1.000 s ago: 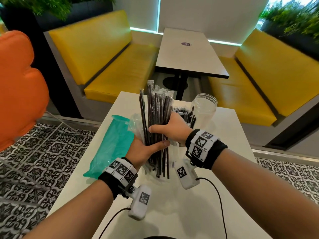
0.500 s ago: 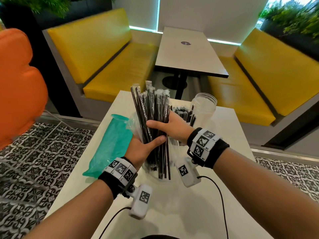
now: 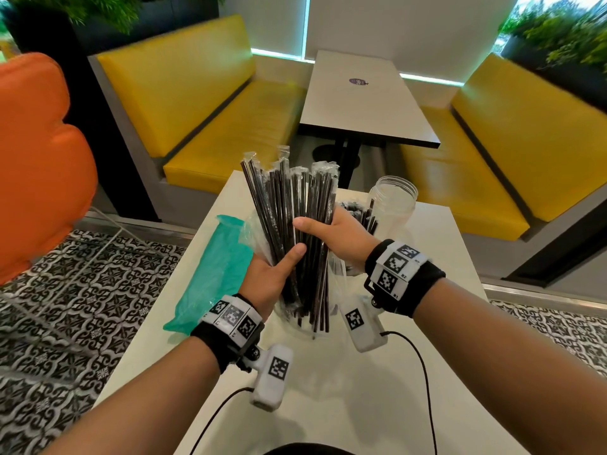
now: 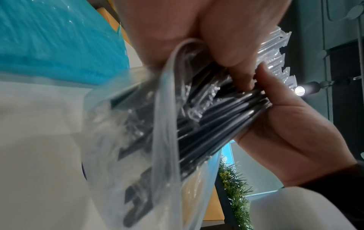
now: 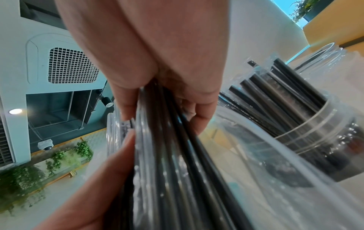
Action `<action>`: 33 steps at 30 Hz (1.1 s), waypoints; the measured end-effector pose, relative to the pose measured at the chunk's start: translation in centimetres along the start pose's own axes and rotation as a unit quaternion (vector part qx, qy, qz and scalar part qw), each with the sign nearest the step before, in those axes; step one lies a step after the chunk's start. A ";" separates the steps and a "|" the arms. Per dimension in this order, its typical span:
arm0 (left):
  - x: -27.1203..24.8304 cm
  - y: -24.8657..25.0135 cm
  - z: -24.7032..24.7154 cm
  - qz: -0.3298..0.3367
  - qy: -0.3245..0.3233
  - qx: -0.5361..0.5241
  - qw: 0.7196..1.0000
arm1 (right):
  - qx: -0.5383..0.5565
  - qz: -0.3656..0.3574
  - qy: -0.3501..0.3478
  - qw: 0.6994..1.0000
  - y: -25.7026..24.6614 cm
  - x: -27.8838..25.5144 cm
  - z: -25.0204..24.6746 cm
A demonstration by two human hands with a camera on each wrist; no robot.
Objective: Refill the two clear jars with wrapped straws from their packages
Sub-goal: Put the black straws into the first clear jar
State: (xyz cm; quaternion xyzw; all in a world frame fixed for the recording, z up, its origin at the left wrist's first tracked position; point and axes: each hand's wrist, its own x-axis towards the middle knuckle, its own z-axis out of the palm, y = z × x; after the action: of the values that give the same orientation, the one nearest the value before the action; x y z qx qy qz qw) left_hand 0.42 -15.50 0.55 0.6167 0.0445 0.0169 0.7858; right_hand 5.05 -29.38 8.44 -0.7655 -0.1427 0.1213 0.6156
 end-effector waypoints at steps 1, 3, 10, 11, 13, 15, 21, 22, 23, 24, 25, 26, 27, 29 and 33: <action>0.1 0.0 0.0 -0.002 -0.001 -0.002 1.000 | -0.006 0.002 0.002 1.000 0.0 0.0 0.0; 0.1 -0.1 -0.1 -0.005 0.000 -0.005 1.000 | -0.023 0.006 0.012 1.000 0.1 0.2 0.1; 0.3 -0.2 -0.1 -0.015 -0.009 0.003 1.000 | -0.041 0.017 0.056 0.997 0.2 0.2 -0.4; 0.3 -0.2 -0.1 -0.020 -0.012 0.004 1.000 | -0.041 0.023 0.058 0.997 0.1 0.1 -0.5; 0.3 -0.1 0.2 -0.022 -0.013 0.008 1.000 | -0.036 0.031 0.056 0.997 0.0 -0.1 -0.9; 0.4 -0.1 0.4 -0.019 -0.010 0.013 1.000 | -0.032 0.035 0.058 0.997 -0.2 -0.3 -1.2; 0.5 -0.1 0.5 -0.035 0.039 0.017 0.998 | -0.059 0.039 0.083 0.994 -0.5 -0.7 -1.6; 0.4 -0.1 0.6 -0.043 0.046 0.018 0.998 | -0.059 0.040 0.092 0.993 -0.6 -0.7 -1.7; 0.4 -0.1 0.6 -0.049 0.048 0.023 0.997 | -0.058 0.042 0.099 0.993 -0.7 -0.7 -1.8; 0.3 -0.1 0.6 -0.053 0.046 0.028 0.997 | -0.056 0.043 0.104 0.992 -0.8 -0.7 -1.9; 0.2 -0.1 0.6 -0.054 0.044 0.030 0.997 | -0.053 0.042 0.107 0.992 -1.0 -0.7 -2.1; 0.3 -0.2 0.5 -0.053 0.045 0.030 0.997 | -0.047 0.038 0.110 0.992 -1.3 -0.8 -2.3; 0.3 -0.2 0.5 -0.053 0.046 0.029 0.997 | -0.041 0.033 0.111 0.992 -1.7 -0.9 -2.5; 0.3 -0.4 0.3 -0.060 0.053 0.030 0.996 | -0.028 0.015 0.117 0.993 -2.7 -1.1 -3.2; 0.3 -0.5 0.0 -0.059 0.064 0.052 0.995 | -0.003 -0.029 0.132 0.991 -5.1 -1.4 -5.1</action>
State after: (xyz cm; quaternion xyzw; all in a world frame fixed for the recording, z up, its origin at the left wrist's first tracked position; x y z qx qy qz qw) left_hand 0.75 -15.62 0.08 0.6508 0.1323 0.0077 0.7476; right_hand 5.26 -33.52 14.54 -0.7722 -0.0821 0.0009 0.6300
